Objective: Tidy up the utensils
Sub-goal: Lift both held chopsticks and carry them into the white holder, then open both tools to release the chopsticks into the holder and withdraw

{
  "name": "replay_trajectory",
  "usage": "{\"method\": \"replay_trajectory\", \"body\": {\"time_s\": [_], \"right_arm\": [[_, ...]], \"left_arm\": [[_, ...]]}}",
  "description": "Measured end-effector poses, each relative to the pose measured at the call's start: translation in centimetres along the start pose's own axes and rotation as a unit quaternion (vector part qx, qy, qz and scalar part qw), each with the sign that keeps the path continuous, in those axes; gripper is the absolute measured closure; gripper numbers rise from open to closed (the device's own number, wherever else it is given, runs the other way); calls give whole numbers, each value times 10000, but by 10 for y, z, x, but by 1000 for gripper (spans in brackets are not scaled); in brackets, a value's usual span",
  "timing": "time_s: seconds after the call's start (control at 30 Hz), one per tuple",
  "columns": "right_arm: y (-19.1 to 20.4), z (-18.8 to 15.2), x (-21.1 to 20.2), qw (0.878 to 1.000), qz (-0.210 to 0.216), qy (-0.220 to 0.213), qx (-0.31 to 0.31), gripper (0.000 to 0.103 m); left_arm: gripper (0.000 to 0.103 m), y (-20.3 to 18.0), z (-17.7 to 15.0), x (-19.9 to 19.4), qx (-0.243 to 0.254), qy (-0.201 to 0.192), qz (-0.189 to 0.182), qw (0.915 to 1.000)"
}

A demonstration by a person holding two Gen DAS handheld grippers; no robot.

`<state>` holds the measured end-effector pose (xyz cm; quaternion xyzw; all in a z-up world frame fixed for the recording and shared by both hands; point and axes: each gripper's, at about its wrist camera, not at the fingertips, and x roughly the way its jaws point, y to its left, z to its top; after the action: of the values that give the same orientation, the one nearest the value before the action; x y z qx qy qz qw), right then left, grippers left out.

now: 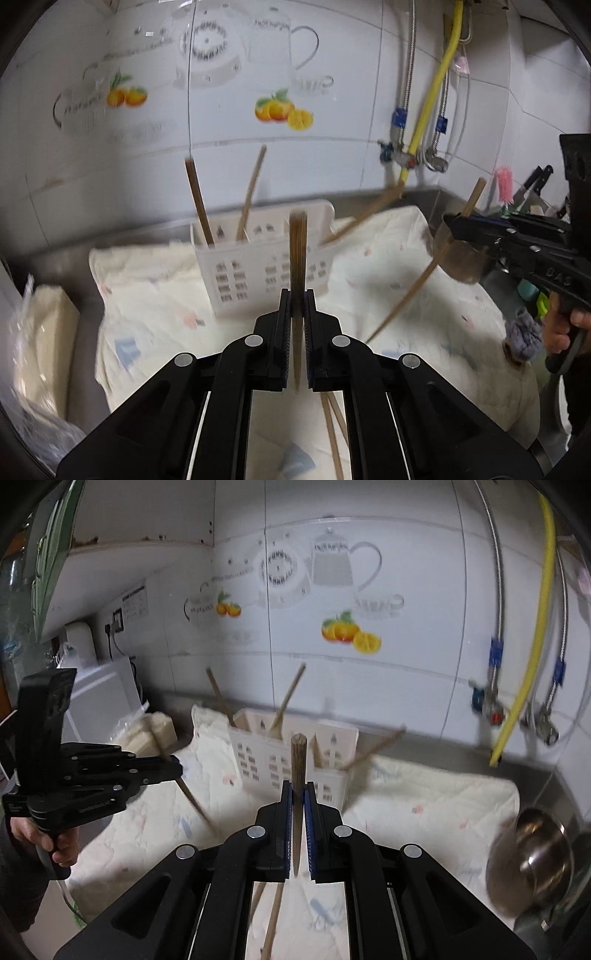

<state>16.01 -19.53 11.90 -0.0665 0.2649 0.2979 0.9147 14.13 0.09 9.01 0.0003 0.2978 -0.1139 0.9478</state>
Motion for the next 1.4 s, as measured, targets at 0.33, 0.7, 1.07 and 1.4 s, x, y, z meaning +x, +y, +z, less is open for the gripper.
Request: {"method": "replay_trajectory", "body": {"time_s": [0.33, 0.7, 1.07, 1.4], "right_arm": [[-7, 70, -1, 9991, -31, -371, -198, 97], [-21, 114, 21, 9980, -210, -585, -147, 97], [-35, 105, 66, 9986, -388, -353, -76, 97], [-47, 84, 103, 9991, -409, 49, 50, 96]], "left_arm": [[97, 12, 85, -19, 80, -632, 172, 9978], [97, 35, 154, -11, -127, -1308, 958, 9867], [97, 76, 122, 63, -898, -662, 889, 9898], [97, 83, 103, 83, -946, -317, 783, 9919]]}}
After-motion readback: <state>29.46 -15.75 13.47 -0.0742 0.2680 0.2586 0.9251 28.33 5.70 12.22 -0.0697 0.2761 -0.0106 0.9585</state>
